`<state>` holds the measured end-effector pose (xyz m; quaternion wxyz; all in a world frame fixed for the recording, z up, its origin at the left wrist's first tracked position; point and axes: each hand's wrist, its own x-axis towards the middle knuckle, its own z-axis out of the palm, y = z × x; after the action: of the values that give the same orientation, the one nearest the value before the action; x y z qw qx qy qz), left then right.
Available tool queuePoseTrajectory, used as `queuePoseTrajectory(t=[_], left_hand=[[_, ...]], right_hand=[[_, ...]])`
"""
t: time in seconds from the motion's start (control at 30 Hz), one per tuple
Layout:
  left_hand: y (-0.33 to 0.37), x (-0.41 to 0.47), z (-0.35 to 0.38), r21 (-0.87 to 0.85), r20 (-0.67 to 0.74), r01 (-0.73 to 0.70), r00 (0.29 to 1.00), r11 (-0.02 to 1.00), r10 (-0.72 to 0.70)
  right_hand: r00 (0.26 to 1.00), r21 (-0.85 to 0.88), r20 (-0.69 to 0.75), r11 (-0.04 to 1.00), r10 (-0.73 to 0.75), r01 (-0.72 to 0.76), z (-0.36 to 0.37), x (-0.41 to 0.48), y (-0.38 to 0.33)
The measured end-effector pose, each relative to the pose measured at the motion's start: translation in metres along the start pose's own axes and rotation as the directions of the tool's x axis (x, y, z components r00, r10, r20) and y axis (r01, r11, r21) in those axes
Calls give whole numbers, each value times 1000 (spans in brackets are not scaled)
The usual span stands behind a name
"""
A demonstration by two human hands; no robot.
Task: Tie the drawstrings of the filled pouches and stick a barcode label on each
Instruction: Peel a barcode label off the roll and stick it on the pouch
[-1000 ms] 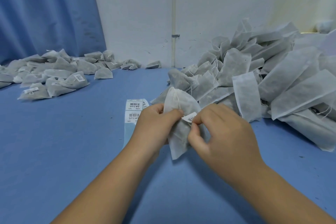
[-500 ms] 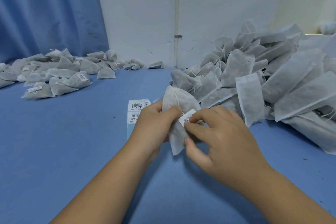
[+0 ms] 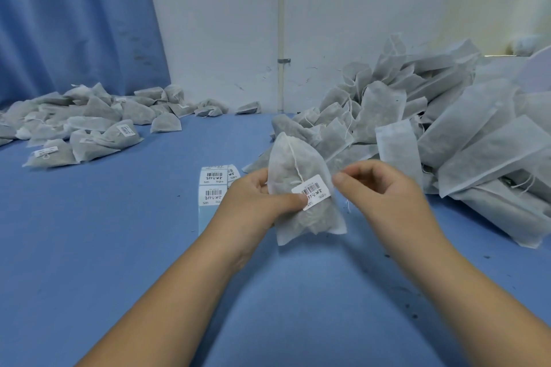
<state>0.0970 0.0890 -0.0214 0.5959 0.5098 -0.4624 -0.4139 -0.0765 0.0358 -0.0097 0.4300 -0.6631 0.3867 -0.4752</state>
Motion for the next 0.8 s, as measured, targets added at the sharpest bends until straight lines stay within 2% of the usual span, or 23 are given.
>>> queuePoseTrajectory(t=[0.1,0.17,0.5,0.67,0.8], left_hand=[[0,-2,2,41,30,-56,998,998,54],[-1,-4,6,100,61,-87,995,991,81],[-5,-6,12,80,134,-51,990,996,40],[-5,-4,7,-22,185,16,983,1000,-12],[-8,-4,13,-77,117,59,992,995,-50]], right_hand=[[989,31,119,995,92,-96,3,0,4],[977,90,188,989,100,-118,7,-3,3],[985,198,86,967,147,-162,13,-6,6],[987,171,72,973,146,-156,14,-7,8],[975,121,167,979,145,-166,7,-5,10]])
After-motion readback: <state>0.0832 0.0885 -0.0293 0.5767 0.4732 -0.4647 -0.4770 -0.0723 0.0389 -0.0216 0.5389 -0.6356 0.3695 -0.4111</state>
